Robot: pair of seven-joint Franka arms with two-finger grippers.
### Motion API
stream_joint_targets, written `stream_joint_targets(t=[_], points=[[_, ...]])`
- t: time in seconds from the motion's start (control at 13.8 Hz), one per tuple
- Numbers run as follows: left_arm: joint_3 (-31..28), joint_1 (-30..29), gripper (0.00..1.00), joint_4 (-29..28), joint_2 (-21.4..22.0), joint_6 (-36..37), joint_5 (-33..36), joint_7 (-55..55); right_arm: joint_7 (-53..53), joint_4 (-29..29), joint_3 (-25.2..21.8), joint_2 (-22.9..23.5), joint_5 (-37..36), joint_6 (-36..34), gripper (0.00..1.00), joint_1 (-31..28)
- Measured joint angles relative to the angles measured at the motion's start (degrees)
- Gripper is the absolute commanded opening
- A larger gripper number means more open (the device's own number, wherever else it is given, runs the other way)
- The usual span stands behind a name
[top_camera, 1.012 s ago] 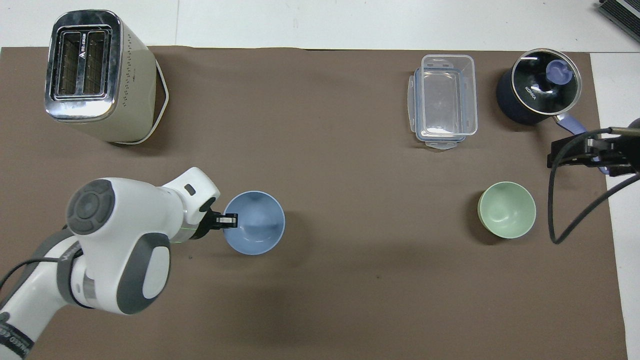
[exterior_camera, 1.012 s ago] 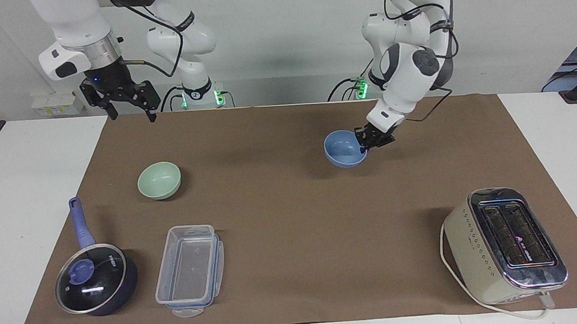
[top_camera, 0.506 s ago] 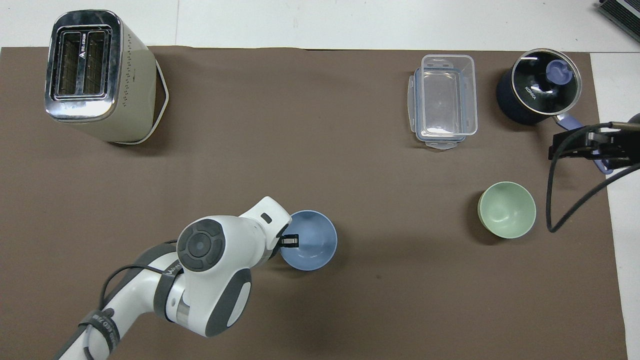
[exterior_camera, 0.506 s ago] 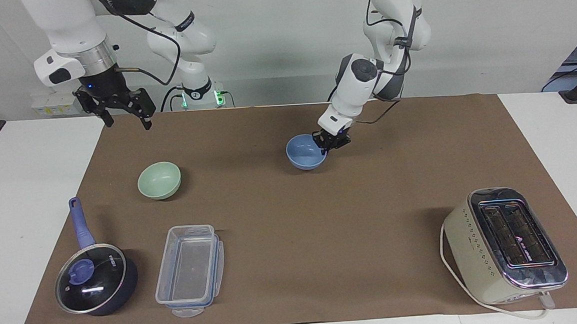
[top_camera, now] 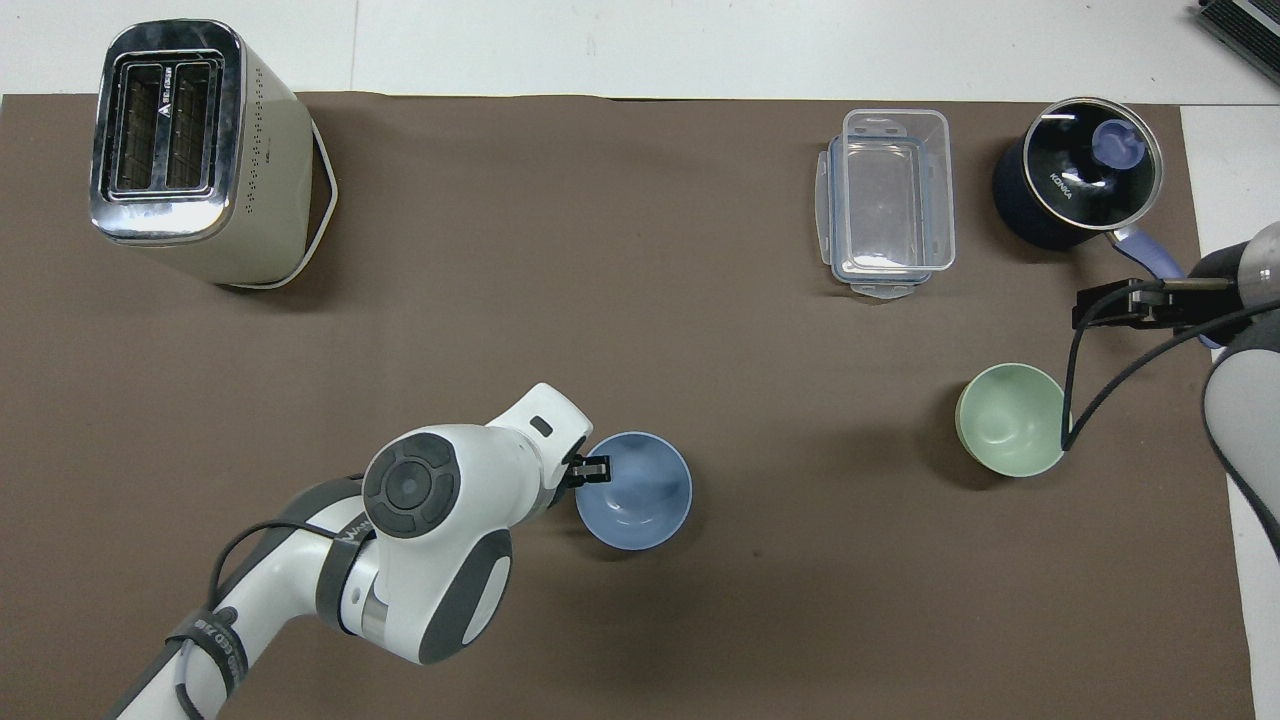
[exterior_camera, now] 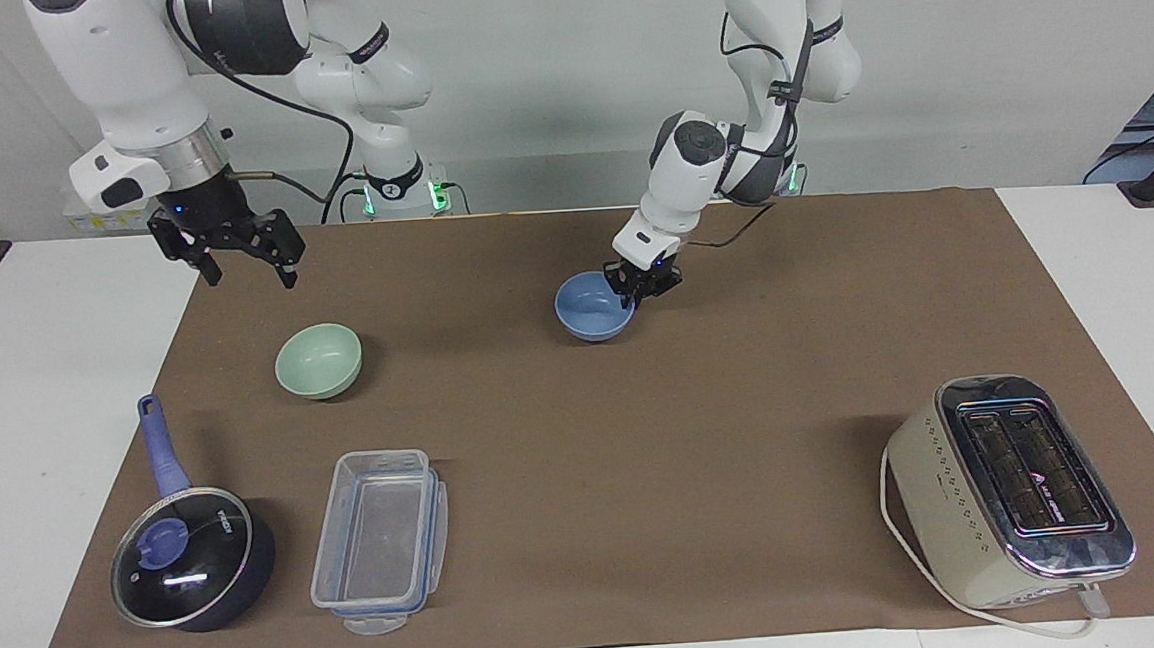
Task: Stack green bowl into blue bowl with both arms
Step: 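Release the blue bowl with the left gripper while the right gripper grasps the green bowl, then lift the pale green bowl with the right gripper toward the blue bowl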
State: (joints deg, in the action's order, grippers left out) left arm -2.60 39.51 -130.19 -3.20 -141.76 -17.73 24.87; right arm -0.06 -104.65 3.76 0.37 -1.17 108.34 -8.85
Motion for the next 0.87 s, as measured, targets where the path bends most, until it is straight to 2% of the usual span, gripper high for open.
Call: stream_joint_targets(t=[0.29,0.65,0.87], points=[[-0.4,-8.8,1.0,7.8,0.0,10.6,6.1,-1.8,-4.9,-8.2,-0.1,2.8,0.0,9.9,1.0,-4.9],[-0.6,-21.0,1.0,17.4,0.0,24.8,8.0,-16.9,-6.1,-17.0,-0.2,4.1,0.0,18.0,1.0,-6.7],[-0.8,-27.5,1.0,24.0,0.1,34.3,12.3,-25.7,-6.1,-22.0,-0.2,4.3,0.0,23.1,1.0,-6.8]])
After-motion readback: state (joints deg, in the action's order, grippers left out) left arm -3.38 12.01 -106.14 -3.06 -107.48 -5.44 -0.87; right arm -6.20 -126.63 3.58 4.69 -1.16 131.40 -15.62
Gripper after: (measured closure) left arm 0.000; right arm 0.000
